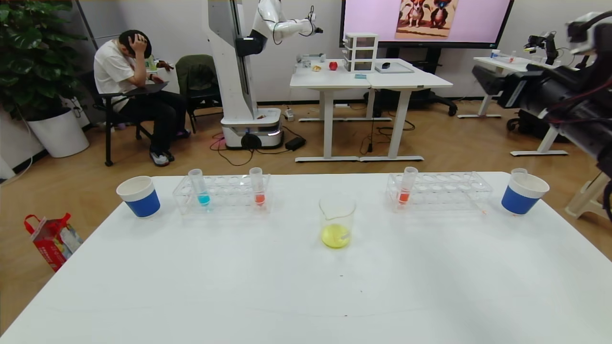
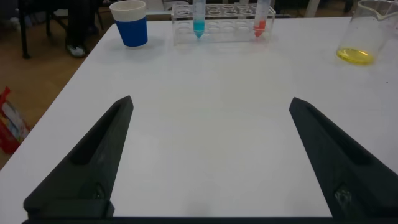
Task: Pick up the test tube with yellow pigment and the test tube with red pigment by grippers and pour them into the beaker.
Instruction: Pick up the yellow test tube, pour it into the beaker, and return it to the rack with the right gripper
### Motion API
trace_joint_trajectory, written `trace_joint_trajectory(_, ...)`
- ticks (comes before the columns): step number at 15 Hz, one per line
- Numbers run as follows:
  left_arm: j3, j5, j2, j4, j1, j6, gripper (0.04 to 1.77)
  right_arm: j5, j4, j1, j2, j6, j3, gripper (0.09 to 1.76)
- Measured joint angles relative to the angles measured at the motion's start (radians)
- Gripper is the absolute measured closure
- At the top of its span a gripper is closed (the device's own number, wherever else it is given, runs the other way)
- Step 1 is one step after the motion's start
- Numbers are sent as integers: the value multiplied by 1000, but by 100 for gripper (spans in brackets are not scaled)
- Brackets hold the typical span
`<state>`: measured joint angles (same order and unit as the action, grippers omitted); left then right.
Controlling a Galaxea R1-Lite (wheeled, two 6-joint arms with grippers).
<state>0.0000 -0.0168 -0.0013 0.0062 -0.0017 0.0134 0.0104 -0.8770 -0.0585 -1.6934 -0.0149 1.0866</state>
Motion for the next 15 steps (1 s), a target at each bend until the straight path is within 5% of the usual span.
trace_joint_trajectory(9,0,0,0,0,0,0,6,9,22,10,902,86,-552,11)
trace_joint_trajectory(15,0,0,0,0,0,0,6,14,394,65,1352,109,-692,11)
